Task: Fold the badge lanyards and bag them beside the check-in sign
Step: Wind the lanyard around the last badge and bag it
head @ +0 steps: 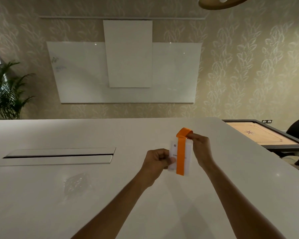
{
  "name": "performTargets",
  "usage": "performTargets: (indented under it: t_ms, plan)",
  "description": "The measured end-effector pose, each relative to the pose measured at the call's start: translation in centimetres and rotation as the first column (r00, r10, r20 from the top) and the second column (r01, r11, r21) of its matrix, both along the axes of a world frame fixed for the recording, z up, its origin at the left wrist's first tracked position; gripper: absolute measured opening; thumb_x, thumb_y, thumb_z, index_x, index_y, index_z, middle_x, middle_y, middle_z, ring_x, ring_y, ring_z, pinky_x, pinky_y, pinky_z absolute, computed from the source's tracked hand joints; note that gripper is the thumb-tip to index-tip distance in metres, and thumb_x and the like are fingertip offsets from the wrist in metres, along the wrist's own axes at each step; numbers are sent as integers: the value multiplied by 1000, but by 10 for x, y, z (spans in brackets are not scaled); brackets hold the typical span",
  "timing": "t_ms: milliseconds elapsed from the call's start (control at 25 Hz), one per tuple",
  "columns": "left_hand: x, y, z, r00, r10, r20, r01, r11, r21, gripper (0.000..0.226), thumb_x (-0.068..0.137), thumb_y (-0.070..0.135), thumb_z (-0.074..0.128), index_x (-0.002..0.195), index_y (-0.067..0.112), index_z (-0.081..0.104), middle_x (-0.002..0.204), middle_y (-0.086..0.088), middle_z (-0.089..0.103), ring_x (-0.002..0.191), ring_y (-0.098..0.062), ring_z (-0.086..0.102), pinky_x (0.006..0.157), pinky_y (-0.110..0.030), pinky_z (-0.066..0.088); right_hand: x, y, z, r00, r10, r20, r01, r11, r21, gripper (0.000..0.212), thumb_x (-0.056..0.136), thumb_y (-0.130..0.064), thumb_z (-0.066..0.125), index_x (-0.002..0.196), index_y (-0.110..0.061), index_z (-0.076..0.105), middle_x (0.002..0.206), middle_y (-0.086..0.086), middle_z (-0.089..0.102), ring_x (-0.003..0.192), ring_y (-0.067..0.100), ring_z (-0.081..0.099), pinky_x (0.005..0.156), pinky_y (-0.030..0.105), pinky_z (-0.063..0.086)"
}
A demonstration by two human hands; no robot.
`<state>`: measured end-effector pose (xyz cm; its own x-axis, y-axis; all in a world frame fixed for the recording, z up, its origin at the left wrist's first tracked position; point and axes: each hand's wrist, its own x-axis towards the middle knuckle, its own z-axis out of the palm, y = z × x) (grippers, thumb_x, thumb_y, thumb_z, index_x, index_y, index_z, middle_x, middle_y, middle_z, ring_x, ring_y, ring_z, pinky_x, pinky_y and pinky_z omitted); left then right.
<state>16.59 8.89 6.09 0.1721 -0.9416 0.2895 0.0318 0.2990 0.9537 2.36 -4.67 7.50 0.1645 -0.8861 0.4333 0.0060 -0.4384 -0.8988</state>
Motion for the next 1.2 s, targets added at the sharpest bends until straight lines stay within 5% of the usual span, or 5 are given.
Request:
performTargets:
  t_ms: [160,280,400,800,1200]
  plan:
    - [0,-2,17,996,61,-72,-66,996,-67,15,82,0,66,86,12,73,85,-5,75,82,-22,72,67,-29,57,9,21,-38,983,-8,-185,-13,994,-109,41,81,-2,68,49,-27,61,50,-12,62,53,4,55,53,23,45]
    - [7,-7,26,981,128,-147,-139,988,-64,17,83,-2,65,87,12,73,89,-8,75,86,-25,71,69,-32,58,20,35,-61,953,-101,-285,54,984,-167,38,82,-10,69,54,-32,59,45,-17,56,43,-2,48,48,13,36]
    - [16,-11,31,962,198,-187,-208,977,-35,18,83,-1,65,89,13,73,93,-7,75,90,-25,71,75,-38,59,29,48,-74,931,-79,-357,23,987,-158,5,85,-22,69,82,-18,71,68,-13,66,63,2,62,62,20,49]
    - [26,-17,33,922,353,-160,-358,934,-3,16,83,5,67,85,20,72,90,1,74,86,-18,71,75,-36,59,38,79,-92,891,98,-442,-82,995,56,31,98,-13,44,76,-26,62,65,-7,66,65,11,64,68,22,51]
    - [49,-30,26,850,510,-131,-506,860,62,15,82,5,69,83,20,70,91,-2,72,90,-22,69,80,-39,57,36,116,-74,874,207,-440,-158,976,147,23,96,-11,50,88,-19,70,75,-6,63,64,8,56,61,14,47]
